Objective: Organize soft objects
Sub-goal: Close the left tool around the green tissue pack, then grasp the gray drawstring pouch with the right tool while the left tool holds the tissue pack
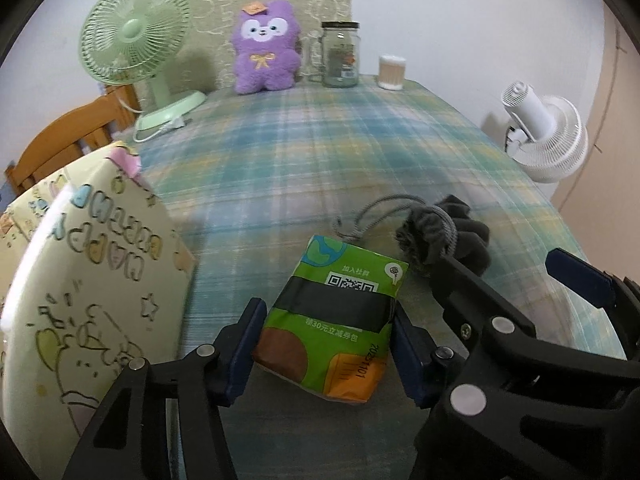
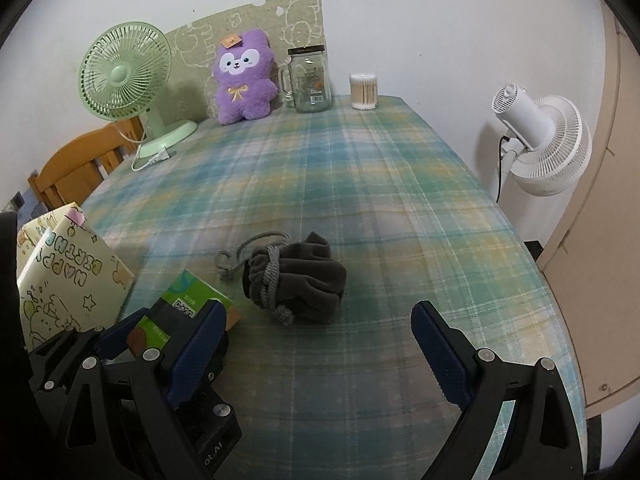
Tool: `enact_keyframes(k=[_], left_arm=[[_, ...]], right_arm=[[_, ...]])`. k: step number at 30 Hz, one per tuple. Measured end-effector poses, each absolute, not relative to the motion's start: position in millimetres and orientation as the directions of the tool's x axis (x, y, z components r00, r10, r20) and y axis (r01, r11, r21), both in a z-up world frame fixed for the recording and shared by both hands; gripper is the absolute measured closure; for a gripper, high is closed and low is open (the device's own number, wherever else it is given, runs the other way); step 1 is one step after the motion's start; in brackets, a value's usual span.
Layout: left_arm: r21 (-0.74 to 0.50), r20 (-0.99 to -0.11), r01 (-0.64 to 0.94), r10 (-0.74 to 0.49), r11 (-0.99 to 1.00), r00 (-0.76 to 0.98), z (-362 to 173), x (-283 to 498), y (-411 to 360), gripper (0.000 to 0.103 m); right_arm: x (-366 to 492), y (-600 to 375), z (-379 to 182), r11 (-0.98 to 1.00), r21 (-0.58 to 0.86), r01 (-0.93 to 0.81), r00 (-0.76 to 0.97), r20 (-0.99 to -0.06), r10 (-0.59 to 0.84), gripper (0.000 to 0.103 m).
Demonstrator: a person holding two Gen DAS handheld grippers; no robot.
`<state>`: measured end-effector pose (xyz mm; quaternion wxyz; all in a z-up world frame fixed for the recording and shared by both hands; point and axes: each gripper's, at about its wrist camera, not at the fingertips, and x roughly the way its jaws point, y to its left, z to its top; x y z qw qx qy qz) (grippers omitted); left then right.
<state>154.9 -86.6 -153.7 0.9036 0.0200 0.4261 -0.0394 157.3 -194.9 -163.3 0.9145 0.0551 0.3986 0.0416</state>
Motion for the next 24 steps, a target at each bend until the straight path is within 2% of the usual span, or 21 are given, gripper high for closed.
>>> enact_keyframes(k=[8, 13, 24], left_arm=[[-0.004, -0.768, 0.044, -0.031, 0.999, 0.640, -149, 165, -83, 0.041], [-0.004, -0.777, 0.040, -0.028, 0.999, 0.628, -154, 176, -83, 0.041], [-0.001, -0.787, 0.040, -0.026, 0.999, 0.616, -161, 184, -81, 0.041]], right_arm=[[178, -187, -160, 0.991, 0.117, -0.062, 0.672, -0.729, 0.128, 0.008], [193, -185, -166, 0.989, 0.130, -0.069, 0.649, -0.747, 0.144, 0.021], [206, -182, -179, 0.984, 0.164, -0.072, 0.601, -0.780, 0.175, 0.037]])
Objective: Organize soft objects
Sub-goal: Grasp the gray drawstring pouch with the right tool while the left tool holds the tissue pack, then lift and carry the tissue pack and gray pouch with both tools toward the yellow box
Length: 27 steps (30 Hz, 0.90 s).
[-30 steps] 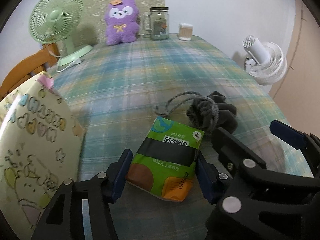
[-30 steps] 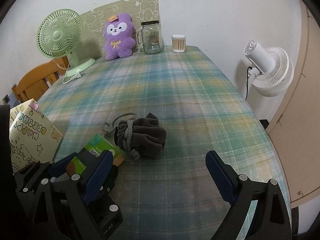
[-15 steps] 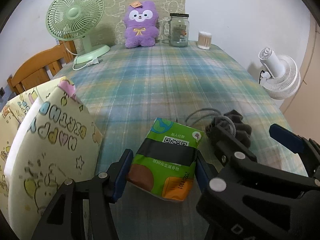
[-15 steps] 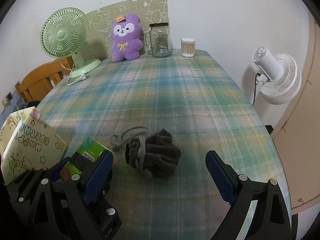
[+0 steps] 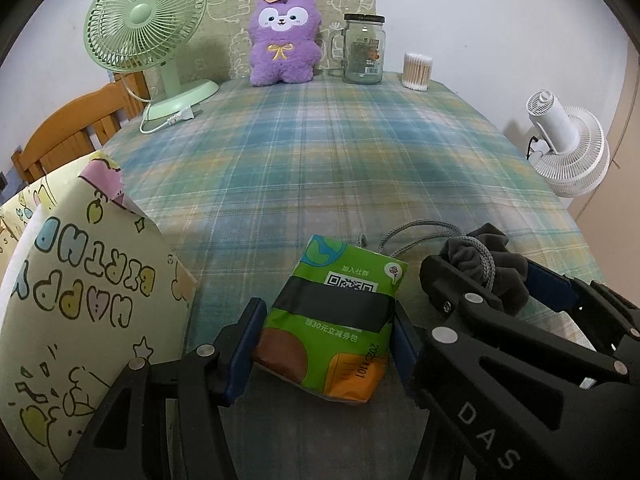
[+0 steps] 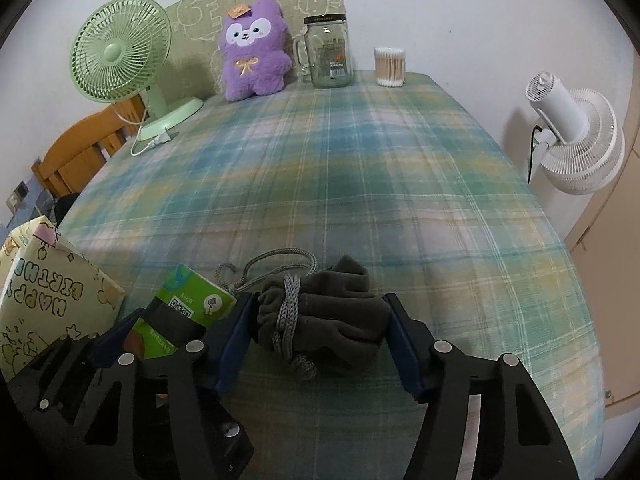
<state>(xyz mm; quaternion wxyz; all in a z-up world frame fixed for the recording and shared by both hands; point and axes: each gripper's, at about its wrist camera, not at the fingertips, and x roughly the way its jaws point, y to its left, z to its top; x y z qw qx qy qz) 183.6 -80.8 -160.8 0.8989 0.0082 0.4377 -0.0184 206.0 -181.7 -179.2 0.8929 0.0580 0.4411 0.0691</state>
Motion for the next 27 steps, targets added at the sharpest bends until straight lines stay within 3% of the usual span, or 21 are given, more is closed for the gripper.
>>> enact_keyframes(k=[27], left_arm=[[-0.015, -0.714, 0.137, -0.107, 0.990, 0.692, -118, 135, -99, 0.041]], right_arm=[[144, -202, -130, 0.991, 0.130, 0.015, 0.713, -0.697, 0.080, 0.039]])
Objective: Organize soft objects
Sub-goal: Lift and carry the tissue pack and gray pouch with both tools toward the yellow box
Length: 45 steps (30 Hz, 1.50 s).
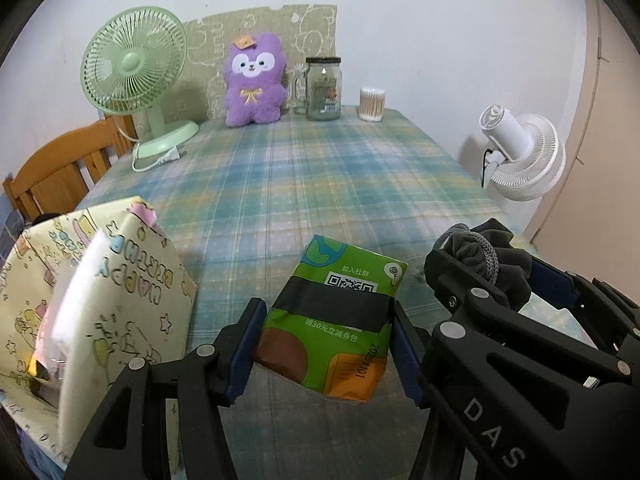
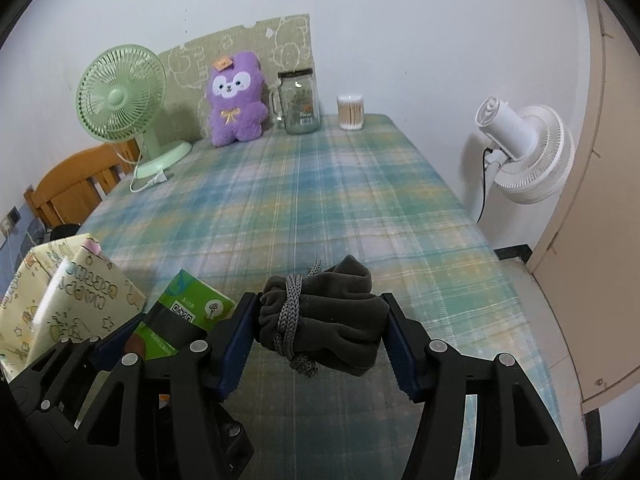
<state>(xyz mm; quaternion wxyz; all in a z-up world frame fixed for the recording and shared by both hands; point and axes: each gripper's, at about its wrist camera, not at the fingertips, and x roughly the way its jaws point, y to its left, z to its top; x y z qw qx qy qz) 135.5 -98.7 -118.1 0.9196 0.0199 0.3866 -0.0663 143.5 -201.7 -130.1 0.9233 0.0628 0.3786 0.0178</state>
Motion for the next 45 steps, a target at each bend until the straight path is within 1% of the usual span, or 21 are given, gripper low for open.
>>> enact_keyframes(k=[7, 24, 33, 37, 45], left_arm=[[-0.011, -0.676, 0.147, -0.116, 0.989, 0.728, -95, 122, -103, 0.041], [-0.026, -0.604, 0.177, -0.156, 0.984, 0.782, -48, 93, -99, 0.041], [-0.028, -0.571, 0.192, -0.173, 0.981, 0.802, -30, 83, -89, 0.041], [-0.032, -0.574, 0.204, -0.185, 0.979, 0.798, -25, 82, -80, 0.041], [-0.006, -0.563, 0.198, -0.166, 0.980, 0.809, -19, 78, -58, 0.041]], right_arm=[[126, -207, -106, 0.991, 0.120, 0.052, 0.750, -0.660, 0.041, 0.039], [90, -206, -49, 0.995, 0.084, 0.052, 0.826, -0.563, 0.005, 0.039], [78, -198, -27, 0.995, 0.086, 0.045, 0.846, -0.533, 0.008, 0.039], [76, -190, -21, 0.996, 0.083, 0.035, 0.849, -0.528, 0.014, 0.039], [76, -166, -14, 0.997, 0.072, 0.016, 0.854, -0.519, 0.024, 0.039]])
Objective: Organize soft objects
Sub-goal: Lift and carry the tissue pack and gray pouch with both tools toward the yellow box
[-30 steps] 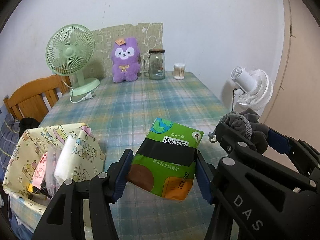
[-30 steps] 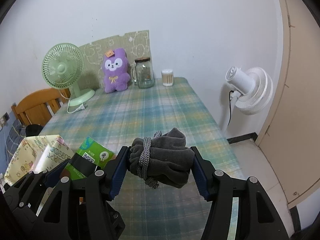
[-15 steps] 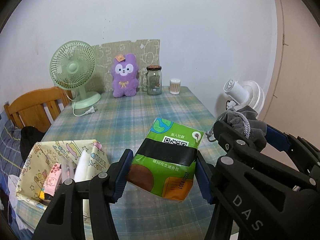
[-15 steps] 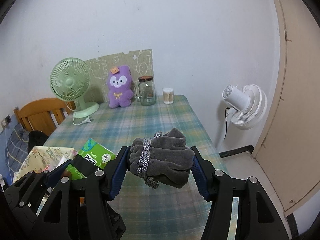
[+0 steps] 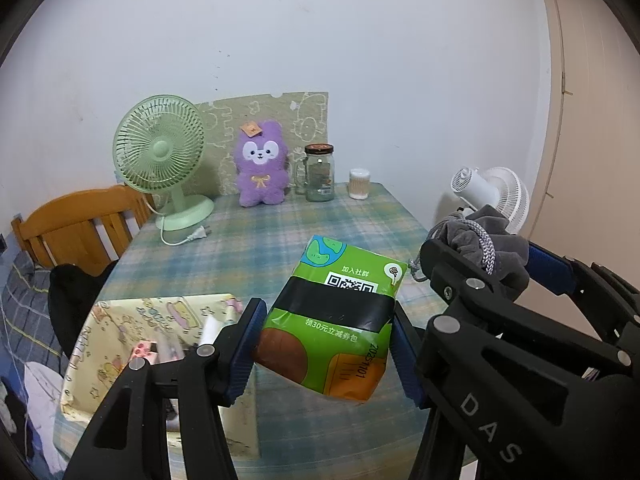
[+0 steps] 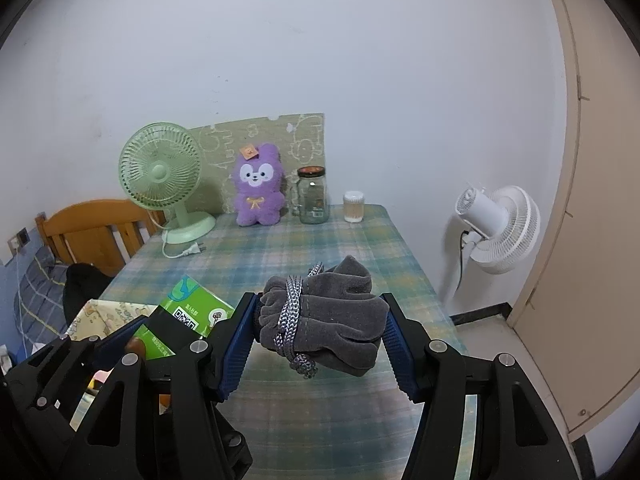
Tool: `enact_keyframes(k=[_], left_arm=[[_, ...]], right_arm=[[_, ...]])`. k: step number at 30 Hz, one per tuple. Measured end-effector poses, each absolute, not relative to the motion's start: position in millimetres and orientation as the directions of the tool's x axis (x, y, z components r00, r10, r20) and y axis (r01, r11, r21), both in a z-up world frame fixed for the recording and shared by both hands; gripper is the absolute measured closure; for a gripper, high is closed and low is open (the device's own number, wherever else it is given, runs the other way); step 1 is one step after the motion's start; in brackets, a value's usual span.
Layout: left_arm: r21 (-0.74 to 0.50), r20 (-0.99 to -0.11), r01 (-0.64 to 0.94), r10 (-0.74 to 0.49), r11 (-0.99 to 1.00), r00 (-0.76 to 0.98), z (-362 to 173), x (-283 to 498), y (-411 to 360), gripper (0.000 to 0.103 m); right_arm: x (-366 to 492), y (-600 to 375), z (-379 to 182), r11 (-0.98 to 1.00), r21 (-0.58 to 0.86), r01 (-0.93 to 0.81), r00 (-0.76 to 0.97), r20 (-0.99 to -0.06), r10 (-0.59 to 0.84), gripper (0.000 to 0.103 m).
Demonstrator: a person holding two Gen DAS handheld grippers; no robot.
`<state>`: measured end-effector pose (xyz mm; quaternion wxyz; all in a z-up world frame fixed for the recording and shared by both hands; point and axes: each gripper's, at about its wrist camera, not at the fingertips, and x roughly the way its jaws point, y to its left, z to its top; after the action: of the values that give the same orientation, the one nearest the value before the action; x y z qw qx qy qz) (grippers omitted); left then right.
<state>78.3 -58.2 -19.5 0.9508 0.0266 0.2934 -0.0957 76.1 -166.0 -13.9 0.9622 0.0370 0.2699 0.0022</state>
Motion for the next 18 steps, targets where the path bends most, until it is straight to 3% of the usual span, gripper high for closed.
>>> enact_keyframes(k=[18], left_arm=[[0.001, -0.552, 0.136, -0.112, 0.991, 0.826, -15, 85, 1, 0.041]], right_arm=[[94, -105, -8, 0.994, 0.084, -0.077, 0.850, -0.516, 0.109, 0.039]])
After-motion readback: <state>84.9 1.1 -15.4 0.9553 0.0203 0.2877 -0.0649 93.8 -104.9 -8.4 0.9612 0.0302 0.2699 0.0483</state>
